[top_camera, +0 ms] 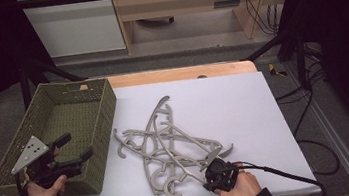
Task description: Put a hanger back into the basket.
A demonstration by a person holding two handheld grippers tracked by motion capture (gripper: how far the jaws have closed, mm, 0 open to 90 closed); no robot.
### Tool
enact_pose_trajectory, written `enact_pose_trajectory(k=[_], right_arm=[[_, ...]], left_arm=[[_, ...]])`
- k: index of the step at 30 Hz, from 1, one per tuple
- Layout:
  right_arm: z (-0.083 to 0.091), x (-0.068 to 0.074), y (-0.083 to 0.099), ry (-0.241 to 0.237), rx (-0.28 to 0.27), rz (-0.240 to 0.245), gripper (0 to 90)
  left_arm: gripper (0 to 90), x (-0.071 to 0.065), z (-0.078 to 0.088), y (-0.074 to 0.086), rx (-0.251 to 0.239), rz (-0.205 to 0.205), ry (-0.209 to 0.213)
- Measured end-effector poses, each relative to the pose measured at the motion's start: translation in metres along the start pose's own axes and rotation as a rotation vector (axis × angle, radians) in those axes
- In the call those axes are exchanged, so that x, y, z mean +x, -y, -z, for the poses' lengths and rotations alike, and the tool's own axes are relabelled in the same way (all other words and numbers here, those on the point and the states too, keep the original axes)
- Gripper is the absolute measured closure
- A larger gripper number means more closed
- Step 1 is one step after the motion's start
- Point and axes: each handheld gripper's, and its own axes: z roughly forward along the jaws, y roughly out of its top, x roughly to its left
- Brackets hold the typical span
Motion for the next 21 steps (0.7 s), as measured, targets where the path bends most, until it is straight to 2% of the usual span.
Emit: enact_pose_trajectory(k=[10,14,15,18,19,20,21], right_arm=[[0.015,-0.007,-0.002,-0.015,-0.025,0.026,81.4],[0.026,-0.012,-0.004,-0.023,-0.054,0.041,81.4],[0.033,-0.015,-0.004,-0.035,-0.073,0.047,81.5],[0.040,-0.016,-0.005,-0.045,-0.104,0.035,81.5],[0.048,-0.018,-0.005,-0.045,-0.122,0.040,81.5],[0.048,-0.018,-0.005,-0.045,-0.122,0.040,81.5],[0.055,-0.021,-0.005,-0.051,-0.137,0.037,81.5]], left_arm=[[8.8,-0.006,-0.004,0.000,0.009,-0.014,0.015],[8.9,-0.012,-0.006,-0.001,0.016,-0.024,0.030],[8.9,-0.014,-0.007,-0.001,0.017,-0.033,0.036],[8.8,-0.019,-0.010,-0.002,0.027,-0.051,0.055],[8.8,-0.022,-0.011,-0.003,0.029,-0.052,0.062],[8.8,-0.024,-0.012,-0.003,0.034,-0.060,0.069],[8.8,-0.029,-0.015,-0.003,0.044,-0.075,0.083]])
